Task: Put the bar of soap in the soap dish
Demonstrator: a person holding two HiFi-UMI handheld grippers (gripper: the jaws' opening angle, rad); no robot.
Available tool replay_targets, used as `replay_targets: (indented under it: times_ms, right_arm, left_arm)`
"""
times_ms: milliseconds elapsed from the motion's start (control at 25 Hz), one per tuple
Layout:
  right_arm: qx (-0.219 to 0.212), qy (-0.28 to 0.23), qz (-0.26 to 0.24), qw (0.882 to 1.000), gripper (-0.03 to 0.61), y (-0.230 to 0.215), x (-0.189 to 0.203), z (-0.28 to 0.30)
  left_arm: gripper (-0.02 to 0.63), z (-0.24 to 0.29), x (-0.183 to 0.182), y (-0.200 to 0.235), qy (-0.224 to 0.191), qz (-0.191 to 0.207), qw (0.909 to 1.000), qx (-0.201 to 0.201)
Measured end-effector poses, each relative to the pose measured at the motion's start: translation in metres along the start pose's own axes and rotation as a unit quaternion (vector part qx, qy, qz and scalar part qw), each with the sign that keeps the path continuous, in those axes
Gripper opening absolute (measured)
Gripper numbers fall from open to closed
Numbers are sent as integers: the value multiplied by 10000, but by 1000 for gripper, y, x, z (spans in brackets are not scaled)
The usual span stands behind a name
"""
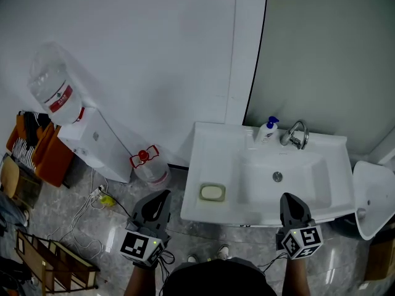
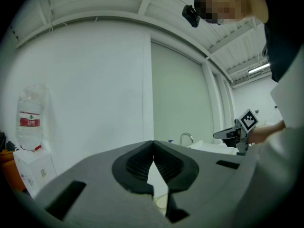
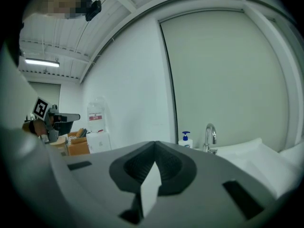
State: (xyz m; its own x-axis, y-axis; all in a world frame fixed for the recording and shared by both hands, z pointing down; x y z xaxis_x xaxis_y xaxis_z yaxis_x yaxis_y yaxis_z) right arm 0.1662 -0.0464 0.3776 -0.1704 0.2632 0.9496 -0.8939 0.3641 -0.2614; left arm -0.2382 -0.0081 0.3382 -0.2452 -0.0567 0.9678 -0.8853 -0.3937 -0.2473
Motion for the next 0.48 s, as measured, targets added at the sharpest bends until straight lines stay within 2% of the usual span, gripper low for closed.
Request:
replay_targets:
  times_ms: [160,360,480]
  right_arm:
    - [107,-30,52,9999,11,-1,1,-8]
    - [216,-100,163,9996,11,2,3,-23]
    - [188,-112,232,9995,11,8,8,-28]
  left_arm:
    - [20,-20,2,2,-137,21,9995,-294]
    - [20,-43,6,3,-357,-37,9956,-866]
    - [20,-50,9,0,-349,-90,9954,-890]
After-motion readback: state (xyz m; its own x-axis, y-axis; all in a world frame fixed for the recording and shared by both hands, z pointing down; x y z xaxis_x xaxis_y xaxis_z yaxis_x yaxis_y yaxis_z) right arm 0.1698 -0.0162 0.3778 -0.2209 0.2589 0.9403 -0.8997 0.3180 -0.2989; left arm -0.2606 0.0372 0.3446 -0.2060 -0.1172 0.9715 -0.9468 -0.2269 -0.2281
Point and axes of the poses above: the fingertips, and each gripper's own axes: z forward along the fingers, y to its left, x out of its underside, the point moved 9 cm from there along -z, backward along the fingers, and after that the axes turned 11 degrees about z, right-handed, at the moved point
